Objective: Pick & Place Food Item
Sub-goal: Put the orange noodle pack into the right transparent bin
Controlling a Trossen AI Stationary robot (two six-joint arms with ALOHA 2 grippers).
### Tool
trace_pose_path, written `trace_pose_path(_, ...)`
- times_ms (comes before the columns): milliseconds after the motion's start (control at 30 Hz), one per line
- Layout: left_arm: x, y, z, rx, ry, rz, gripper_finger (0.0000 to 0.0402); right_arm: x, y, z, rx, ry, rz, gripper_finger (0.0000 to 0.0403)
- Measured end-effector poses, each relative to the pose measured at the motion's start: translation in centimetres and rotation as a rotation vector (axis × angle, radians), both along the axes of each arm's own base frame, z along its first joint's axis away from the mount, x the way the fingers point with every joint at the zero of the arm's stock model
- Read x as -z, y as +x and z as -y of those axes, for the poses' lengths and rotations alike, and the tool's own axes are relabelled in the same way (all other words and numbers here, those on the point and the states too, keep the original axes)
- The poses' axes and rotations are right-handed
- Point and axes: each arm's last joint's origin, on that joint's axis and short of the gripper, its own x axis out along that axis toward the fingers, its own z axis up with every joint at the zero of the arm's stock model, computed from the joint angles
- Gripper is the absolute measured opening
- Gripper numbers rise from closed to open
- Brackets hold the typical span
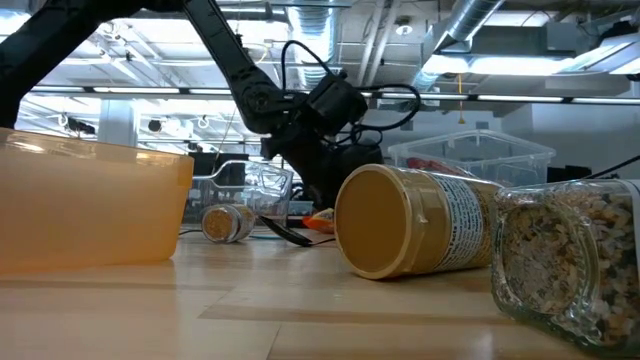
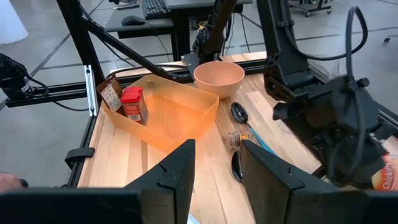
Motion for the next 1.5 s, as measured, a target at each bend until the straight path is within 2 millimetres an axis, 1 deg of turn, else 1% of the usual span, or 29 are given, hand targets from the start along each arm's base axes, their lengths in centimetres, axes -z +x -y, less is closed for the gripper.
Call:
trace_pose_path(233, -2.1, 0.2, 3.5, 0.084, -0.004, 0.011, 0.0001, 0.0, 0.0, 0.0, -0.001, 0.0, -0.001, 0.0123)
trace_pose_path(467, -3.5, -0.2, 7.4, 0.169, -0.007, -0.033, 0.0, 0.0, 0.0, 0.0, -0.001, 0.001, 0.0, 0.0123)
trace_pose_path(633, -4.1, -1.5, 9.9, 0.215, 0.006, -0.043, 0.0, 0.0, 0.0, 0.0, -0.001, 0.0, -0.001, 0.0123)
trace_pose_path(767, -5.6, -3.1, 11.4, 0.225, 0.069, -0.036, 0.0, 0.0, 0.0, 0.0, -0.006, -0.017, -0.004, 0.0123)
trace_pose_path(867, -7.3, -4.6, 12.1, 0.226, 0.107, -0.009, 0.0, 0.0, 0.0, 0.0, -0.009, -0.026, -0.005, 0.0123)
trace_pose_path(967, -9.7, -6.4, 12.8, 0.24, 0.11, 0.07, 0.0, 0.0, 0.0, 0.0, -0.012, -0.039, -0.007, 0.0123)
trace_pose_path(1167, -13.8, -11.2, 14.9, 0.334, 0.111, 0.273, 0.0, 0.0, 0.0, 0.0, -0.028, -0.093, -0.015, 0.0123)
trace_pose_path(1333, -17.0, -16.0, 16.9, 0.449, 0.084, 0.56, 0.0, 0.0, 0.1, 0.1, -0.028, -0.102, -0.017, 0.0123)
trace_pose_path(1433, -18.0, -18.9, 17.6, 0.564, 0.017, 0.76, 0.0, 0.1, 0.5, 0.2, -0.017, -0.118, -0.018, 0.0123)
trace_pose_path(1500, -18.1, -20.7, 17.8, 0.632, -0.02, 0.875, 0.0, 0.2, 0.8, 0.4, -0.011, -0.136, -0.024, 0.0123)
